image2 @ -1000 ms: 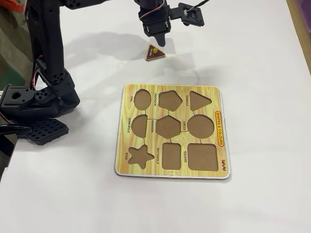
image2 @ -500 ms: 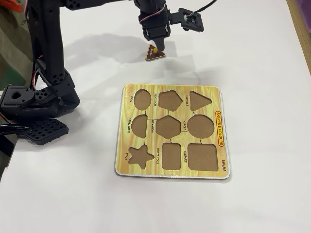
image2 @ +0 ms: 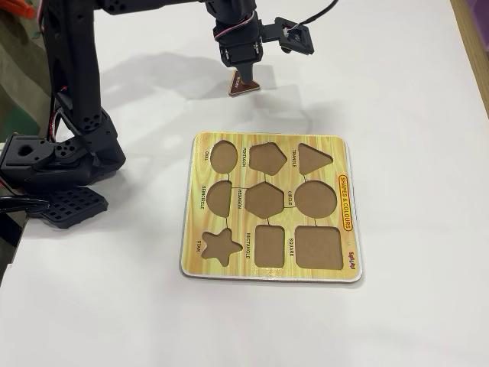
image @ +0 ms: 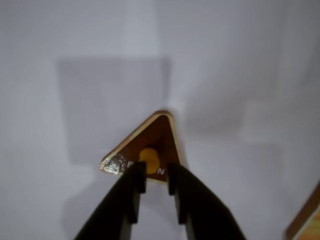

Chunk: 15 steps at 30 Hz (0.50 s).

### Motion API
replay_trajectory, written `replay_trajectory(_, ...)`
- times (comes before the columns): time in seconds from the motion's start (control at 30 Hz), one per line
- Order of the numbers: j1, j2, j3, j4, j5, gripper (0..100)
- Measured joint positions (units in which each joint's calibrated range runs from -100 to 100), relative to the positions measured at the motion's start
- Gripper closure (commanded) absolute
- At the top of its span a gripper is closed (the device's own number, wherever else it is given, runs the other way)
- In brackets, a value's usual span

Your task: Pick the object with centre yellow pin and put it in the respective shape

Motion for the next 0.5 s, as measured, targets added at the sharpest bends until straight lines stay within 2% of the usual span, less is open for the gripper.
replay_trajectory(0.2, -2.6, 0.0, 0.0, 0.0, 0.0, 94)
replay_trajectory(0.33, -2.6, 0.0, 0.0, 0.0, 0.0, 83)
replay_trajectory(0.5, -2.6, 0.0, 0.0, -0.2, 0.0, 82)
